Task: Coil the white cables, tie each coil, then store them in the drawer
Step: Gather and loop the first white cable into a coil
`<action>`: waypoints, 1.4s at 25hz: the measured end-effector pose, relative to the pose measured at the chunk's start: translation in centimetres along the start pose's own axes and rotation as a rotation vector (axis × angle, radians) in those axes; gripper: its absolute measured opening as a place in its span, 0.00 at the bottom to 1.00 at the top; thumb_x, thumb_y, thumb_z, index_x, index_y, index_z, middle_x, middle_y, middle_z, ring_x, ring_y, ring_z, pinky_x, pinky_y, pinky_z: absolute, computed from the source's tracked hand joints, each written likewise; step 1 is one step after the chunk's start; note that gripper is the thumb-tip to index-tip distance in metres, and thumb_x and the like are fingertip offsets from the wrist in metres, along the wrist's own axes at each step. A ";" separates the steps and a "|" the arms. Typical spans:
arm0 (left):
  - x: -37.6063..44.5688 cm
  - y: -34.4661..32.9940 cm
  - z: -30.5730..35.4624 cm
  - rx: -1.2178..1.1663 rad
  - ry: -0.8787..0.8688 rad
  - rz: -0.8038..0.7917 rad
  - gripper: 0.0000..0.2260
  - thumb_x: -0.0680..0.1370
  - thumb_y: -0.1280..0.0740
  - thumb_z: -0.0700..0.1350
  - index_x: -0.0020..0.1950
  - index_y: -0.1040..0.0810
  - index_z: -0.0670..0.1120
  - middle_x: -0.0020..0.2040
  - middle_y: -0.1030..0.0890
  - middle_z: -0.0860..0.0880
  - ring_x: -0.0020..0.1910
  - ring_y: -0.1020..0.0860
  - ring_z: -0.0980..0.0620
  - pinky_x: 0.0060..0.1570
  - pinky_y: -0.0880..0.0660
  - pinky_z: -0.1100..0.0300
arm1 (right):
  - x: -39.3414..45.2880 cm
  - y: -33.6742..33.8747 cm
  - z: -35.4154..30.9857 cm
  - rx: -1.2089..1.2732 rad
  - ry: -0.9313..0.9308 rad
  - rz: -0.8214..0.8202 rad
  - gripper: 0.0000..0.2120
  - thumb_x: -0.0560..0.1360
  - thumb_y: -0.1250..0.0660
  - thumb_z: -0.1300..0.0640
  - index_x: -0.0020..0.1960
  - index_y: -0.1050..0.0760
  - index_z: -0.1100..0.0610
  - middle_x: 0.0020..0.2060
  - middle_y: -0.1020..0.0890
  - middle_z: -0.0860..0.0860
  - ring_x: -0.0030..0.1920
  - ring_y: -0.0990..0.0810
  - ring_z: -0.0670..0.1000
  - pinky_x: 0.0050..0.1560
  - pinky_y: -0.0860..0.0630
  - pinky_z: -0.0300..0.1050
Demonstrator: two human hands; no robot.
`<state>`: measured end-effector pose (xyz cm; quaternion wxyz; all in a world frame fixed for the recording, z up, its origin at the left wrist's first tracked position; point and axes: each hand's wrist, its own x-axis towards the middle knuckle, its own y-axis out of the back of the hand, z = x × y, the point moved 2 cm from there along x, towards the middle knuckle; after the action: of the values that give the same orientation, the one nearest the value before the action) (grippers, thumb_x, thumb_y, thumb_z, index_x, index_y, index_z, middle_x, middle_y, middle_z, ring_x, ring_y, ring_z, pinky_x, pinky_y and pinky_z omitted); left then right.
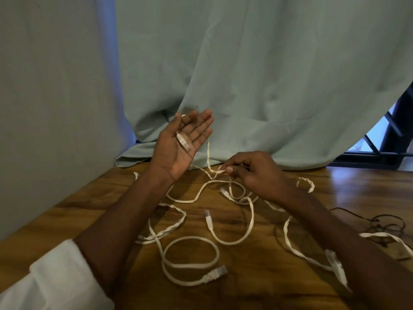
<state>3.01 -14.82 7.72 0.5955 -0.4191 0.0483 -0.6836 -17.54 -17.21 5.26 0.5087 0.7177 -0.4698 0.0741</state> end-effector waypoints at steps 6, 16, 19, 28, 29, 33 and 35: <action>-1.5 -1.6 -2.5 0.971 -0.092 -0.067 0.23 0.89 0.48 0.51 0.58 0.18 0.38 0.57 0.13 0.44 0.59 0.16 0.51 0.62 0.21 0.57 | -0.4 0.4 -1.4 0.249 0.018 -0.085 0.08 0.82 0.31 0.59 0.49 0.14 0.57 0.29 0.19 0.46 0.30 0.23 0.42 0.36 0.27 0.33; -2.3 -3.1 -3.3 0.457 0.422 -0.296 0.25 0.87 0.46 0.53 0.34 0.31 0.41 0.25 0.38 0.48 0.21 0.42 0.57 0.22 0.49 0.63 | 0.2 2.2 -0.7 0.574 -0.141 0.436 0.06 0.80 0.30 0.59 0.47 0.15 0.58 0.30 0.23 0.54 0.24 0.33 0.47 0.24 0.37 0.38; -2.6 -3.2 -3.7 0.188 0.529 -0.359 0.21 0.87 0.45 0.51 0.38 0.30 0.43 0.27 0.34 0.50 0.22 0.41 0.57 0.23 0.46 0.65 | 0.3 2.8 0.2 0.553 -0.200 0.449 0.07 0.80 0.29 0.57 0.46 0.15 0.56 0.30 0.22 0.53 0.24 0.32 0.47 0.24 0.36 0.38; -0.8 -1.3 -3.4 -0.240 0.327 -0.166 0.21 0.89 0.49 0.52 0.42 0.27 0.46 0.27 0.31 0.53 0.19 0.33 0.58 0.21 0.39 0.66 | 0.4 -0.2 -0.5 -0.111 -0.126 -0.045 0.14 0.86 0.39 0.51 0.42 0.24 0.47 0.27 0.23 0.46 0.26 0.23 0.44 0.32 0.31 0.43; -0.7 -1.1 -3.4 -0.253 0.299 -0.119 0.20 0.89 0.48 0.51 0.42 0.27 0.46 0.27 0.31 0.53 0.19 0.34 0.58 0.20 0.38 0.66 | 0.5 -0.4 -0.8 -0.152 -0.114 -0.078 0.14 0.86 0.39 0.50 0.43 0.24 0.48 0.29 0.23 0.45 0.29 0.23 0.44 0.34 0.32 0.44; -0.9 -1.5 -3.1 -0.253 0.222 -0.015 0.18 0.89 0.48 0.49 0.49 0.25 0.44 0.23 0.32 0.53 0.18 0.34 0.57 0.20 0.35 0.66 | 0.1 -1.1 -1.2 -0.393 -0.032 -0.162 0.13 0.86 0.40 0.47 0.57 0.22 0.55 0.40 0.20 0.49 0.40 0.23 0.50 0.36 0.33 0.43; -0.9 -1.5 -2.6 -0.176 0.170 0.049 0.18 0.89 0.48 0.48 0.58 0.22 0.39 0.23 0.30 0.54 0.19 0.32 0.58 0.22 0.33 0.67 | -0.2 -1.0 -1.1 -0.472 0.019 -0.184 0.14 0.85 0.40 0.44 0.58 0.22 0.53 0.46 0.17 0.51 0.43 0.23 0.50 0.41 0.30 0.45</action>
<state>0.16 -14.72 6.42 0.5665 -0.4091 0.1686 -0.6952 -16.44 -16.15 5.02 0.6712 0.6179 -0.4020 -0.0776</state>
